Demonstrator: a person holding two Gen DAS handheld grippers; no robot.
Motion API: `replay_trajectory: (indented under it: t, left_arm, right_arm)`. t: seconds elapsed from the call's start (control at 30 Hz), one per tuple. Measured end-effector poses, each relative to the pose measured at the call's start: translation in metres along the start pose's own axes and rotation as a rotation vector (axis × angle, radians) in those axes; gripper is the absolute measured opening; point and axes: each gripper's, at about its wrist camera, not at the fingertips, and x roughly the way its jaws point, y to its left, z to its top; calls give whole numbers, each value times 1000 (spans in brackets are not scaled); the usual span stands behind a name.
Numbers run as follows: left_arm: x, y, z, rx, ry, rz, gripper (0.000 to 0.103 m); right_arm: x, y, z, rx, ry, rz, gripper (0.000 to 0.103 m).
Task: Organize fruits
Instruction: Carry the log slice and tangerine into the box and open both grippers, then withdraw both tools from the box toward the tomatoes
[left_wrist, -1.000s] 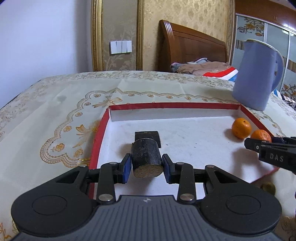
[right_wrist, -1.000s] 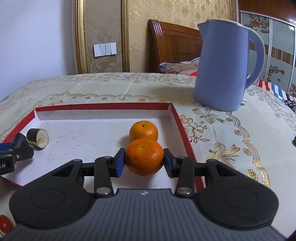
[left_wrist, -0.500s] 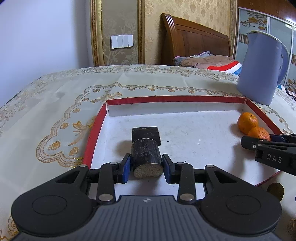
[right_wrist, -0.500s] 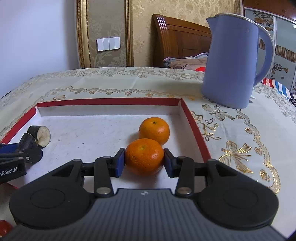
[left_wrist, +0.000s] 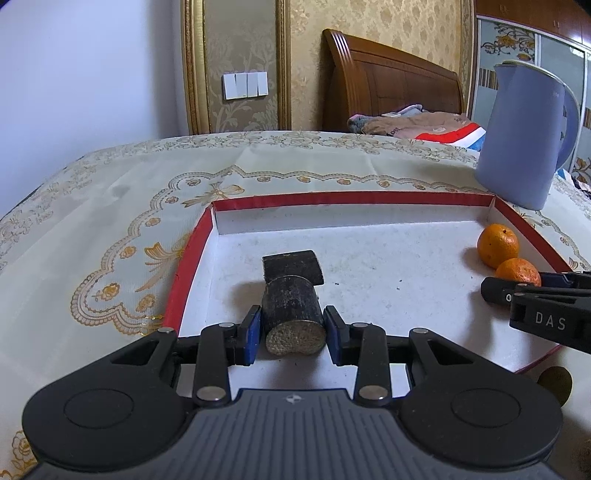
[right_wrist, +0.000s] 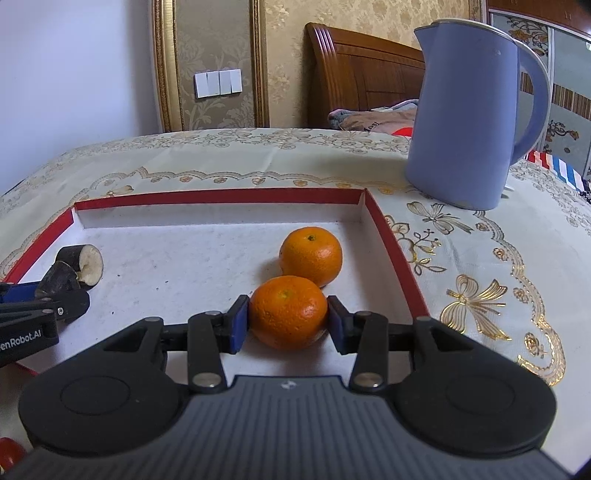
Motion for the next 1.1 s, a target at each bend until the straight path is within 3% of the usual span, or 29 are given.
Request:
replay_trajectory:
  t: [0.03, 0.1, 0.23, 0.37, 0.5, 0.6, 0.7, 0.73, 1.1]
  left_arm:
    - [0, 0, 0, -2, 0, -1, 35]
    - [0, 1, 0, -2, -2, -12, 38]
    - [0, -1, -1, -1, 0, -8, 52]
    - [0, 1, -1, -13, -2, -12, 53]
    - [-2, 3, -2, -24, -6, -17, 55]
    - [-9, 5, -4, -31, -33, -24, 70]
    - [-22, 4, -6, -26, -110, 21, 72]
    - [-25, 5, -7, -24, -127, 25, 77]
    - [-59, 18, -19, -59, -176, -21, 80]
  right_arm:
    - [-1, 0, 0, 2, -3, 3, 47]
    - [-4, 0, -1, 4, -24, -10, 66]
    - [-9, 3, -2, -12, -50, -22, 69]
    - [-10, 1, -2, -3, -61, -27, 75]
    - [-14, -1, -6, 8, -80, -22, 89]
    - [-22, -4, -10, 21, -114, -16, 102]
    - [-32, -8, -11, 43, -157, -6, 103]
    - [-33, -9, -12, 48, -161, -3, 103]
    - [-65, -29, -28, 144, -225, 29, 103]
